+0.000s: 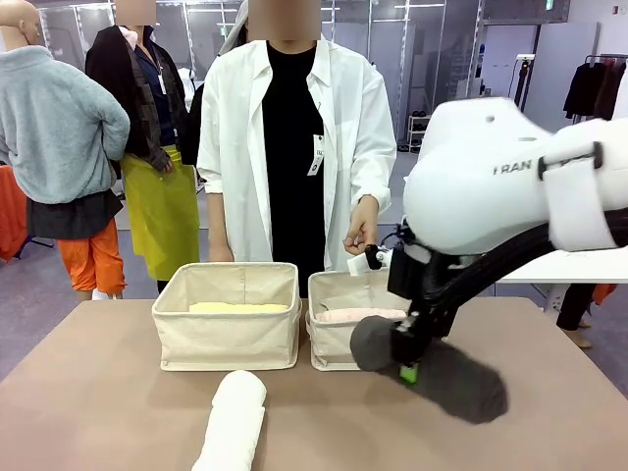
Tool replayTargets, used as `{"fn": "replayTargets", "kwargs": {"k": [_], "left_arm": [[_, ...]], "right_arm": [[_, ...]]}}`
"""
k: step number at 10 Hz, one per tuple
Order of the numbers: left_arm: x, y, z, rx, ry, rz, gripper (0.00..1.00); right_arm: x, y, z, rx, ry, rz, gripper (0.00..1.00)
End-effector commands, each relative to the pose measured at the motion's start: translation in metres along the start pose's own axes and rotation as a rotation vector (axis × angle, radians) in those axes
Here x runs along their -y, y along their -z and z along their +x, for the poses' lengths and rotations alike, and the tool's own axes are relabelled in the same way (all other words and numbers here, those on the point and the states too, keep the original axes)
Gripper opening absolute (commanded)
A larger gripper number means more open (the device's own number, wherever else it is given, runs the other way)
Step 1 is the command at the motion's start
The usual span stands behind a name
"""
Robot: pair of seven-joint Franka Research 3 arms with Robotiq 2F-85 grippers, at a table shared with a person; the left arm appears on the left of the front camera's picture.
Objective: Divide the towels into two baskets.
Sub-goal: Pick up one hotel-folded towel from the bottom of the table and place it in the Fabric basket indicated by the person.
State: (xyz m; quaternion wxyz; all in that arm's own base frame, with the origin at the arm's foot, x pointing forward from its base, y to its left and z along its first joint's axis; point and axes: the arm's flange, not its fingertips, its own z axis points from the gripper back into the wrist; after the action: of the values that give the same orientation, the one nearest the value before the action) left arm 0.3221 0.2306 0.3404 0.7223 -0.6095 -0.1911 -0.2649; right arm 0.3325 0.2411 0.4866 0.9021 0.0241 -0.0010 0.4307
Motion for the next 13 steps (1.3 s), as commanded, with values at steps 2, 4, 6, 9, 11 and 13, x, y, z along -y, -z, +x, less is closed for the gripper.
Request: {"fn": "replayTargets", "kwargs": {"k": [2,4,6,9,11,13], "left_arm": [[0.004,0.000,-0.002,0.007,0.015,-0.005,1.00],[0.004,0.000,-0.002,0.007,0.015,-0.005,1.00],[0.004,0.000,-0.002,0.007,0.015,-0.005,1.00],[0.004,0.000,-0.002,0.007,0.015,-0.005,1.00],[0.004,0.000,-0.002,0.007,0.015,-0.005,1.00],[0.004,0.000,-0.002,0.007,0.015,-0.005,1.00]], "right_arm": [[0.000,-0.020,-0.030,-0.008,-0.626,-0.015,0.00],[0.004,-0.015,-0.014,-0.020,-0.328,-0.029,0.00],[0.004,-0.015,-0.014,-0.020,-0.328,-0.029,0.00],[0.006,-0.010,-0.020,-0.023,-0.363,-0.017,0.41],[0.042,-0.016,0.012,0.035,-0.477,-0.054,0.41],[0.076,-0.022,0.053,0.020,-0.549,0.008,0.41]]}}
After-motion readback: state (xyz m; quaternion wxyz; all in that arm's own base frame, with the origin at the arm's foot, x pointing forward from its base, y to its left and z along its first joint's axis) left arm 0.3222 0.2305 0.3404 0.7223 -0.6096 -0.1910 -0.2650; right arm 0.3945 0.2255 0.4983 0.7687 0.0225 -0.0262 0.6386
